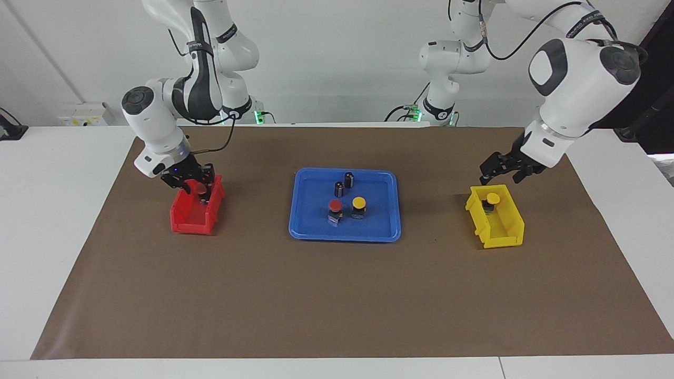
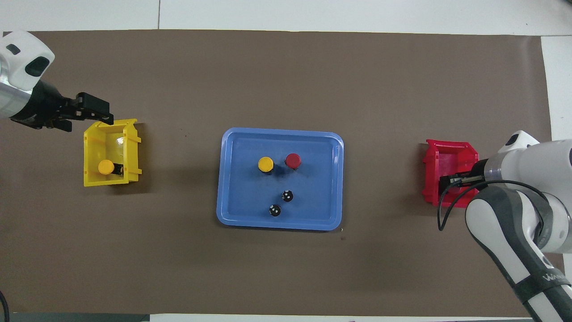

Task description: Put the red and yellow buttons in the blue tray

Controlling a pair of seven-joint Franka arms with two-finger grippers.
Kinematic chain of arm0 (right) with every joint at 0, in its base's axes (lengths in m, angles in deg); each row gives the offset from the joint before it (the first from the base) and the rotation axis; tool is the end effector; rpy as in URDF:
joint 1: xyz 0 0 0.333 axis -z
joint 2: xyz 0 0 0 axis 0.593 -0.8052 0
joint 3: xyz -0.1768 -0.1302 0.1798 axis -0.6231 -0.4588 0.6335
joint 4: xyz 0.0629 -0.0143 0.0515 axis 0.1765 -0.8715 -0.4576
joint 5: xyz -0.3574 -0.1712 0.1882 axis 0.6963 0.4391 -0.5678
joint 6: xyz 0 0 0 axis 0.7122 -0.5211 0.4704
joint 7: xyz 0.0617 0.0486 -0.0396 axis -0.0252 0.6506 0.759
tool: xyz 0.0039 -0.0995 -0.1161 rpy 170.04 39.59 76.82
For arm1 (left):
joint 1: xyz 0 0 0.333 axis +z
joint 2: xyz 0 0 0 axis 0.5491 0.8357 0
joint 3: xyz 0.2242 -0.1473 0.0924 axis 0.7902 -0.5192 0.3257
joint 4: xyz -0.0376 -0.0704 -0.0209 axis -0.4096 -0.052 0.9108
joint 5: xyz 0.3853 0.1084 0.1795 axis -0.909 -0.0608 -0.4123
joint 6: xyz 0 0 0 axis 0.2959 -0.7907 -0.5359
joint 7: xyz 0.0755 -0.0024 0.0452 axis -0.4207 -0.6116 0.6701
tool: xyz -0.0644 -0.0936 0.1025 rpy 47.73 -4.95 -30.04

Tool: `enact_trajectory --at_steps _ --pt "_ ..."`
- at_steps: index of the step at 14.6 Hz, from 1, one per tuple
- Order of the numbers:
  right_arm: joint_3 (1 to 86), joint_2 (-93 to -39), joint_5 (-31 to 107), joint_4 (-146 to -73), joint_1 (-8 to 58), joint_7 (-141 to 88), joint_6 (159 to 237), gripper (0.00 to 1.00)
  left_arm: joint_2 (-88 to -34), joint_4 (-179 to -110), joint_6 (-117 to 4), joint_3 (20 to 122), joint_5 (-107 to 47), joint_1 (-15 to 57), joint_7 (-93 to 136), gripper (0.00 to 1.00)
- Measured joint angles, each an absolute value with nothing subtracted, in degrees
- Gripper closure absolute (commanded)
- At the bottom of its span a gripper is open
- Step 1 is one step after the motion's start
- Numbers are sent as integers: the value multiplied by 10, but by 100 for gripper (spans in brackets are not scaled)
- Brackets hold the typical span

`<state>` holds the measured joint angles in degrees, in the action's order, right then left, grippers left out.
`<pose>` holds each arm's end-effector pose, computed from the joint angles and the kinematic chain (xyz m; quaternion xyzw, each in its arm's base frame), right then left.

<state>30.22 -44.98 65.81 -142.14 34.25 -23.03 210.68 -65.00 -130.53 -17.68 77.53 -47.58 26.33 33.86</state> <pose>0.5198 -0.0315 0.2512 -0.9985 -0.0498 0.0026 0.0244 0.6297 -0.0621 0.4448 0.9977 0.0069 -0.0236 0.0627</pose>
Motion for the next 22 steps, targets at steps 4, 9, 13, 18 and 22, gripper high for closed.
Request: enact_trajectory --at_steps 4,9,13,18,22 --pt "302 -454 658 -1437 343 -230 2125 41 -655 -1419 -298 775 -476 295 395 33" --pt "302 -454 658 -1449 343 -227 2140 83 -659 -1499 -362 774 -487 298 407 34" --pt "302 -455 658 -1436 343 -226 2115 83 -665 -1537 -388 773 -522 298 408 34" --pt "307 -483 660 -1224 340 -230 1875 82 -680 -1571 -404 773 -524 298 410 34" --pt "323 -551 656 -1076 231 -411 1840 82 -694 -1613 -449 773 -524 298 411 36"
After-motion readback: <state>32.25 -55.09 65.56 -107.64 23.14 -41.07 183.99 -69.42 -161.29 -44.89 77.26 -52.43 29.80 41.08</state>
